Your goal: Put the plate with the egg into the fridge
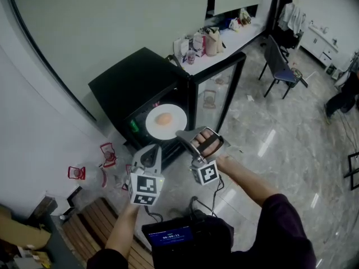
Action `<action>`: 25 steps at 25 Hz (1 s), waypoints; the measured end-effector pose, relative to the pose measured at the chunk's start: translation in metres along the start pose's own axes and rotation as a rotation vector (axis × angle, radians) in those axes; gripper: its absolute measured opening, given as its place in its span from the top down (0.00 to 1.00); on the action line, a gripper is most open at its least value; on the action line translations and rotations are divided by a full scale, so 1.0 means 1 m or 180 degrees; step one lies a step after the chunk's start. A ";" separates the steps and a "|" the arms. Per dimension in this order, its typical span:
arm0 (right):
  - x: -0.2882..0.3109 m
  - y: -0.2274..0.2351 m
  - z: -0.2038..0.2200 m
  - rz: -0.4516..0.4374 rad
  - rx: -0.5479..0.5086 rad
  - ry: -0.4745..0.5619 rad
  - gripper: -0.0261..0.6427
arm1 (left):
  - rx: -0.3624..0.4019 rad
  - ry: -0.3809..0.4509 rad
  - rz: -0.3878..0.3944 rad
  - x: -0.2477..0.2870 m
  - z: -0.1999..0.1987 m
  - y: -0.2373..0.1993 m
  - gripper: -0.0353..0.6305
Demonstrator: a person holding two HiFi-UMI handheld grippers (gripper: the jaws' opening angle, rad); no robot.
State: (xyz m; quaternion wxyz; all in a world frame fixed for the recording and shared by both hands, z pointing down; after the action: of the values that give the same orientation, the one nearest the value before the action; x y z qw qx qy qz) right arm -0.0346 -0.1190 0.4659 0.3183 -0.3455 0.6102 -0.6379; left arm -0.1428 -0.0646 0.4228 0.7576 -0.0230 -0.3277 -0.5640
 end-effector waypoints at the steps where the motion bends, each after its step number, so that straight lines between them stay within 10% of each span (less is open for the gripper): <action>1: 0.001 -0.006 -0.001 -0.0012 0.0009 -0.0002 0.94 | -0.0044 -0.0008 -0.0010 0.001 0.006 0.001 0.93; 10: 0.047 -0.086 -0.012 -0.0073 -0.0105 0.0201 0.94 | -0.0589 -0.0281 -0.0208 0.068 0.084 -0.008 0.93; 25: 0.171 -0.259 -0.009 -0.0166 -0.0278 0.0669 0.94 | -0.0810 -0.0730 -0.0539 0.250 0.185 -0.001 0.93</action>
State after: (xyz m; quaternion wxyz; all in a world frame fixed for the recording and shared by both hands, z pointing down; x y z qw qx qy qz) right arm -0.1337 -0.2415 0.7328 0.2205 -0.3059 0.6583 -0.6515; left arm -0.1932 -0.2005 0.6981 0.6560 -0.1551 -0.3388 -0.6563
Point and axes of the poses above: the fingertips, and each gripper's own axes: x forward along the fingers, y to its right, z out of its underside, the point moved 6 cm from there along -x, backward along the fingers, and after that the axes turned 13 degrees about -y, right-handed, at the moved point
